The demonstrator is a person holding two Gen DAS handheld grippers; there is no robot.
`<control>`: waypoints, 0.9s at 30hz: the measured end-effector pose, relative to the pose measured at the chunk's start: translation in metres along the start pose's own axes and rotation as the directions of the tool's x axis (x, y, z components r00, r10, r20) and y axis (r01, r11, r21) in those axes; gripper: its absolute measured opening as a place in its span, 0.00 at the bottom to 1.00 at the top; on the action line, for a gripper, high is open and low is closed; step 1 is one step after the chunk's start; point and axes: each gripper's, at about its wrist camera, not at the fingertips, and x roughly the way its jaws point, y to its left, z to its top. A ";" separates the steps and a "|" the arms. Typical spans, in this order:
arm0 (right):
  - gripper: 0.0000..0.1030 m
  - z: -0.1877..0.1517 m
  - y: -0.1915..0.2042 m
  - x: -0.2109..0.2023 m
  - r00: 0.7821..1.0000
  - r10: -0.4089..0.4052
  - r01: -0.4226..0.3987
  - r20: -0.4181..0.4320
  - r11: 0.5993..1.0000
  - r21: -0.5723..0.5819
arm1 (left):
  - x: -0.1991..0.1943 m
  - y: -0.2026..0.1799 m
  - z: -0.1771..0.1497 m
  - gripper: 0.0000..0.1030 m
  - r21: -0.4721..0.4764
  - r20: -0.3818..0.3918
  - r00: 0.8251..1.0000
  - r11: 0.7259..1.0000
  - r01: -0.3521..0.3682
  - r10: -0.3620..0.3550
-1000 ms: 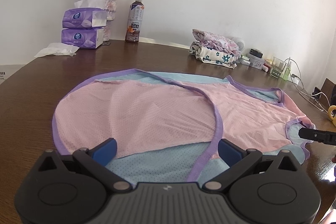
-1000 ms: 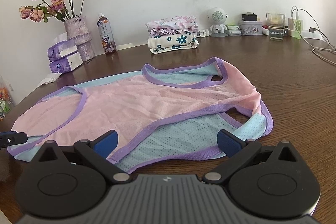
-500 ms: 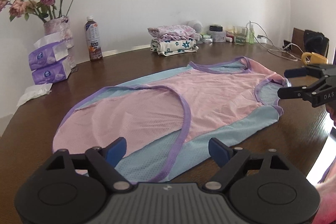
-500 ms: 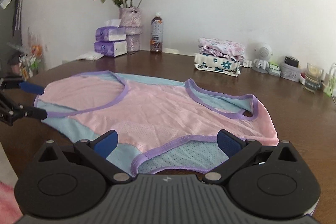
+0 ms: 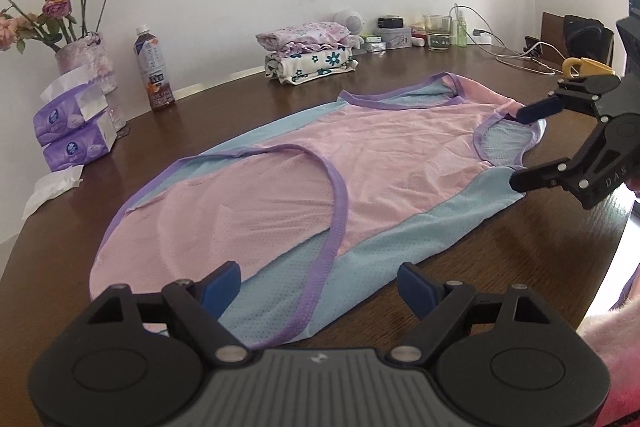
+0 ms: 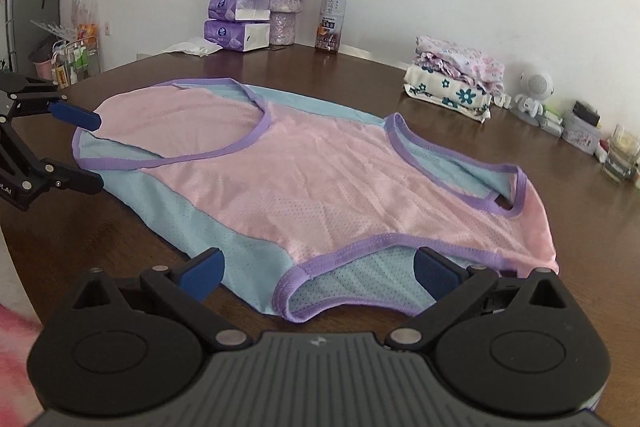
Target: Fold clothes
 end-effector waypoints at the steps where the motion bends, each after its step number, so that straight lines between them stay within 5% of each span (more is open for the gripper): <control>1: 0.99 -0.002 0.001 0.000 1.000 0.002 -0.002 -0.005 1.000 0.023 | 0.000 0.000 0.000 0.83 -0.015 0.002 1.000 1.000 -0.007 0.007; 6: 0.99 -0.014 0.010 -0.006 0.999 -0.045 0.046 -0.003 0.998 0.054 | -0.009 -0.009 -0.004 0.84 -0.043 0.031 0.999 0.999 -0.023 0.024; 19: 1.00 0.005 0.023 -0.015 0.998 -0.064 0.063 -0.009 0.995 -0.078 | -0.003 -0.007 0.001 0.87 0.069 0.022 0.999 0.997 0.046 -0.047; 27: 0.99 0.029 0.028 0.002 0.995 -0.041 0.014 -0.088 0.959 -0.282 | 0.002 0.008 0.011 0.74 0.161 -0.029 0.990 0.977 0.144 -0.141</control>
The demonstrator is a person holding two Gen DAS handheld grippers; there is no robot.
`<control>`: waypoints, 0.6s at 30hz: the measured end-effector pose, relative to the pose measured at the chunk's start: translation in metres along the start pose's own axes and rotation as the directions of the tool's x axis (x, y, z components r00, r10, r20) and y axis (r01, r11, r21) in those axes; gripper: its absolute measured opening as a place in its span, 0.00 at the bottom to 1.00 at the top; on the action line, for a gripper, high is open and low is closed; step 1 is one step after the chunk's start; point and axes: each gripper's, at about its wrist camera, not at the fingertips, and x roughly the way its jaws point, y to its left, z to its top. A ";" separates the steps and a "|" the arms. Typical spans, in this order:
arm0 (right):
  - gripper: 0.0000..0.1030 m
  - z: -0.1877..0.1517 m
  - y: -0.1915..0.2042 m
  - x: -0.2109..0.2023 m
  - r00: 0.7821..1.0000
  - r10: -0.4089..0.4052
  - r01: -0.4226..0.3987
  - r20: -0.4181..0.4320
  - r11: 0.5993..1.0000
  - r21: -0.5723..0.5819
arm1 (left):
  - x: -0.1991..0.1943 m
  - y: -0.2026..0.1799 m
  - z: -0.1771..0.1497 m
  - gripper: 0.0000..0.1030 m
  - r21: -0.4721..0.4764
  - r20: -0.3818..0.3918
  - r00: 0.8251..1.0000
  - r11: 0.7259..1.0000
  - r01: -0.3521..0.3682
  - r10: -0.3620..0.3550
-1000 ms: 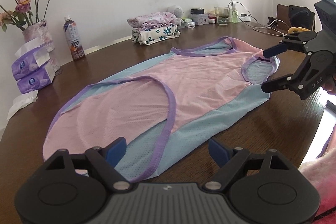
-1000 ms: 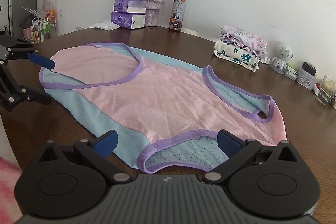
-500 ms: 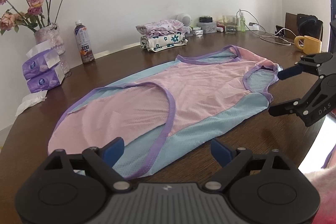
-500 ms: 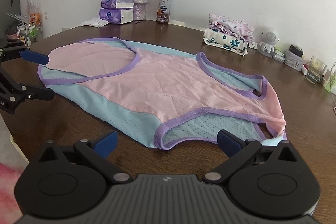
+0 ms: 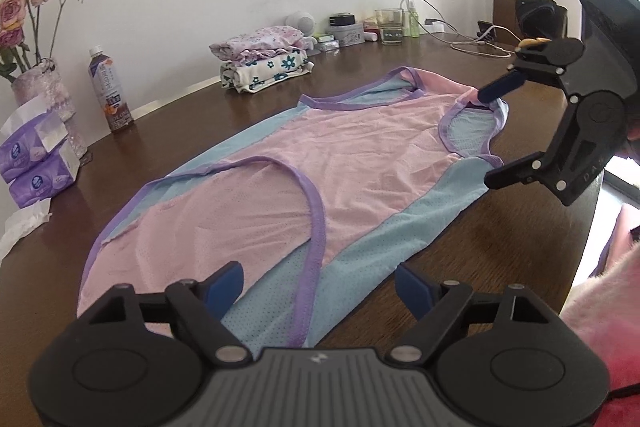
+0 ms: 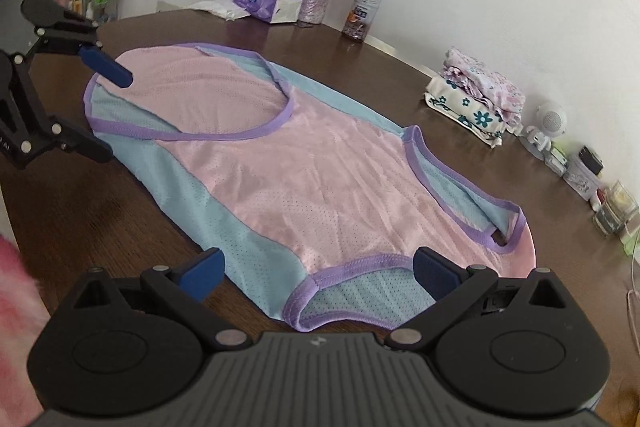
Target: Fold clothes
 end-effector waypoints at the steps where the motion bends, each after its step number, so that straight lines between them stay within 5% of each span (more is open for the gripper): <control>1: 0.96 0.001 0.000 0.001 1.000 0.018 -0.019 -0.006 0.999 -0.038 | 0.001 0.001 0.001 0.70 0.014 -0.011 1.000 1.000 0.011 -0.011; 4: 0.75 0.001 0.002 0.000 0.996 0.082 -0.086 -0.035 0.985 -0.148 | 0.003 -0.002 0.005 0.55 0.075 -0.045 0.998 0.996 0.044 -0.041; 9: 0.64 0.000 0.012 -0.007 0.987 0.145 -0.158 -0.063 0.922 -0.354 | 0.011 -0.014 0.011 0.39 0.198 -0.096 0.994 0.978 0.061 -0.043; 11: 0.47 0.001 0.015 -0.008 0.982 0.167 -0.187 -0.085 0.887 -0.423 | 0.016 -0.018 0.012 0.21 0.232 -0.120 0.992 0.970 0.073 -0.046; 13: 0.35 0.003 0.016 -0.007 0.977 0.184 -0.214 -0.109 0.851 -0.479 | 0.020 -0.022 0.014 0.13 0.262 -0.143 0.988 0.961 0.089 -0.052; 18: 0.23 0.007 0.015 -0.002 0.951 0.248 -0.310 -0.186 0.760 -0.571 | 0.026 -0.025 0.020 0.14 0.314 -0.192 0.979 0.941 0.130 -0.071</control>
